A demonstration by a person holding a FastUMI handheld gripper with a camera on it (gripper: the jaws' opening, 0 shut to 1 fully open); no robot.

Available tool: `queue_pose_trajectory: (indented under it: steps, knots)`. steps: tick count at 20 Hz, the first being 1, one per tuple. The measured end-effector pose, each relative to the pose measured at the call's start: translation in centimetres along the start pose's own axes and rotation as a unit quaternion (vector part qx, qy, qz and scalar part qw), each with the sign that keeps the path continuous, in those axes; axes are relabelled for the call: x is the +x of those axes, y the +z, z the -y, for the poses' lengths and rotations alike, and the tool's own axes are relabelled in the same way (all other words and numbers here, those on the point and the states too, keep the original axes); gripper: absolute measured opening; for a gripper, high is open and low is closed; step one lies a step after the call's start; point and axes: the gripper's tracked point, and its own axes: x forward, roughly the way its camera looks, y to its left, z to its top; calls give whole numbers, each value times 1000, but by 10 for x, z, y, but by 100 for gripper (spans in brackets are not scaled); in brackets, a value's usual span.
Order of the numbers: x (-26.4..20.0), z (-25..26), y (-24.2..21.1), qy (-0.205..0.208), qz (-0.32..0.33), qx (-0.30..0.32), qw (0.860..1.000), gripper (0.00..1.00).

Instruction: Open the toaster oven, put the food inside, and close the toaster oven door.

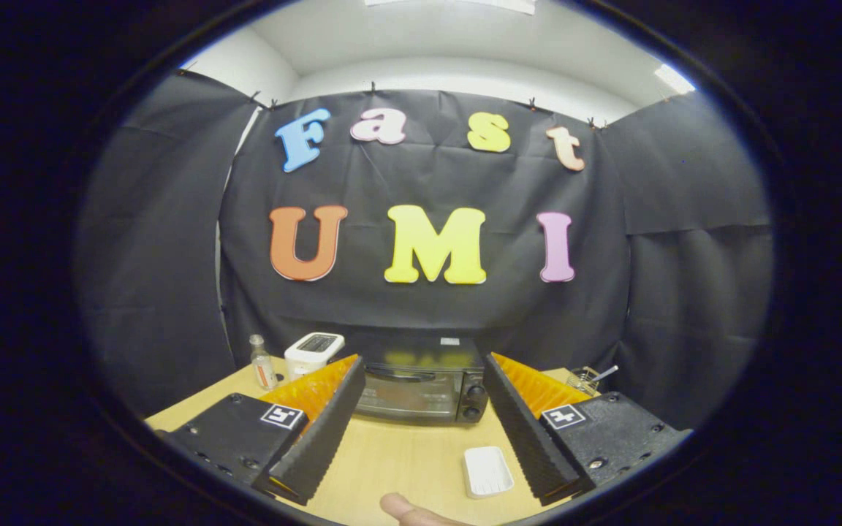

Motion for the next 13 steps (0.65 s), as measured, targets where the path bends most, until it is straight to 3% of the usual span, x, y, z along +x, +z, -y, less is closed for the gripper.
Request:
queue_pose_trajectory:
  steps: [5,10,13]
  knots:
    - [-56,-10,40,34,33,-1,999,100]
    - [-106,-13,71,32,85,-10,996,100]
    - [-129,-16,67,26,84,-19,996,100]
